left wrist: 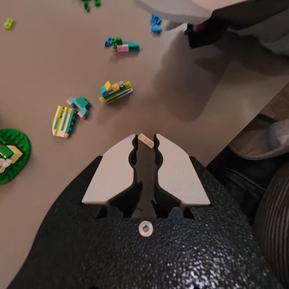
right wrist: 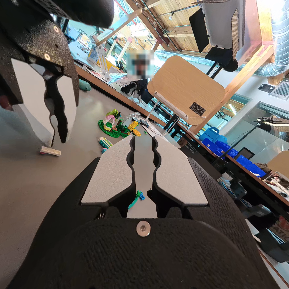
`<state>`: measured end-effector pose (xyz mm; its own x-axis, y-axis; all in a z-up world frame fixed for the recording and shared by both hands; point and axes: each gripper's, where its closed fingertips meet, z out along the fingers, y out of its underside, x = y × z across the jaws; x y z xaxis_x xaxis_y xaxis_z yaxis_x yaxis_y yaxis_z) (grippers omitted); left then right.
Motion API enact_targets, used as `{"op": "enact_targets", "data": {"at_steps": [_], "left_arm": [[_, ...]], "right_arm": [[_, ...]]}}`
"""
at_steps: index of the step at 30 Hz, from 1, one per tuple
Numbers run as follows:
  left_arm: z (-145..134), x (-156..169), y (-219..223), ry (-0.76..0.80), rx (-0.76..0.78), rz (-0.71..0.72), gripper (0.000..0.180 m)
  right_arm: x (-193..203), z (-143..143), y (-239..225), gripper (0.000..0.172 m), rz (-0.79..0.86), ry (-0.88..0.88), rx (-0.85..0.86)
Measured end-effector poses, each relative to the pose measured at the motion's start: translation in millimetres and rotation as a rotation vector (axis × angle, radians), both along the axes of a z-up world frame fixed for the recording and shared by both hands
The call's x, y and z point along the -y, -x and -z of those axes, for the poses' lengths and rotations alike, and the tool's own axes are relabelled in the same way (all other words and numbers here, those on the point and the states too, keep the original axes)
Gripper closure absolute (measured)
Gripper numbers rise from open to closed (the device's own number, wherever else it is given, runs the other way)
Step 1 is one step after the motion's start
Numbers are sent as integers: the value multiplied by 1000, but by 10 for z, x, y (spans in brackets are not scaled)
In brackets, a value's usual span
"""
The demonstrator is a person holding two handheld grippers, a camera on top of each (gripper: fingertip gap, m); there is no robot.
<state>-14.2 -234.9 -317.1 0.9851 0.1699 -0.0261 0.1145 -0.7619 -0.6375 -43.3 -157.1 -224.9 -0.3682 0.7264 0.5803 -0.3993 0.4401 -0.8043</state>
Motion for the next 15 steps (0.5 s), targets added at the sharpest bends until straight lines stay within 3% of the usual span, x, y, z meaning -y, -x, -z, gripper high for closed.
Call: {"op": "enact_targets", "data": {"at_steps": [1, 3, 6, 9, 12, 15], "left_arm": [[49, 26, 13, 31, 5, -36, 159], [161, 103, 47, 107, 35, -127, 156], [153, 81, 16, 94, 84, -155, 154], [174, 79, 17, 106, 74, -146, 157], [181, 61, -13, 107, 65, -107, 171], [180, 43, -11, 103, 24, -51, 175]], "right_arm": [[1, 0, -1, 152, -1, 1, 1], [2, 5, -1, 152, 0, -1, 2], [2, 6, -3, 152, -2, 0, 5], [10, 9, -8, 152, -9, 3, 8], [49, 17, -35, 152, -40, 3, 15], [165, 70, -115, 156, -142, 5, 77]]}}
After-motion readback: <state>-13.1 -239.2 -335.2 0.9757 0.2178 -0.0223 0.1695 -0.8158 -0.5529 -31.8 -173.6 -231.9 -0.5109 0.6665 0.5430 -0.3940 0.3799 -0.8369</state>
